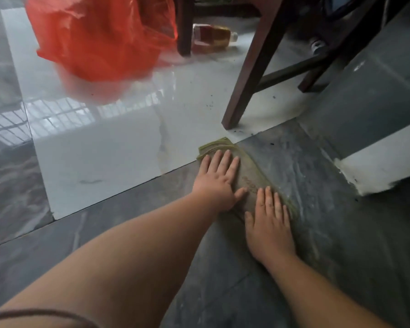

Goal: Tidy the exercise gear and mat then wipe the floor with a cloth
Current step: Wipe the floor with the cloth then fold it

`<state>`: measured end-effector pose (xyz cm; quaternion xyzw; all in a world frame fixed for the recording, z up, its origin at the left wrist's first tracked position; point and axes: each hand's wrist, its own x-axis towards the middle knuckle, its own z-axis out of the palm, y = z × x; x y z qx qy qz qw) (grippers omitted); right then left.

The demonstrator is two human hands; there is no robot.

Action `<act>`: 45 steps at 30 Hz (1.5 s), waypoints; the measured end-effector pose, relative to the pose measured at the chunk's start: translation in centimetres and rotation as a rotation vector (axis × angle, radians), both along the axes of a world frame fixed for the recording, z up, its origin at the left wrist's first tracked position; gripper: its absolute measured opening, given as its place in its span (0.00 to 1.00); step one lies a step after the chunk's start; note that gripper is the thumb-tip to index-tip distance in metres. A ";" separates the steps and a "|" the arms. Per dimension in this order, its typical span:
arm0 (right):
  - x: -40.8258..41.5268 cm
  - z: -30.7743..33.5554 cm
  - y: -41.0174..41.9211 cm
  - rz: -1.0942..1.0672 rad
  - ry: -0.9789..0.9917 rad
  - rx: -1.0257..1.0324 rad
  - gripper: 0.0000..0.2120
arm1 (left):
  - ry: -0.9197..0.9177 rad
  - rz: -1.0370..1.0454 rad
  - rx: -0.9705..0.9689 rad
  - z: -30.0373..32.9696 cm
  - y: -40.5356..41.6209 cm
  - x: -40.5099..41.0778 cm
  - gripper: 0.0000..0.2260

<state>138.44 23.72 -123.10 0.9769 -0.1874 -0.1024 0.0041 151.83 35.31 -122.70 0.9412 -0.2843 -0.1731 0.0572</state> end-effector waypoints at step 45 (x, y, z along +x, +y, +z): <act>-34.8 3.0 44.8 0.771 0.366 0.254 0.39 | 0.144 0.640 0.195 1.4 52.1 -46.1 0.42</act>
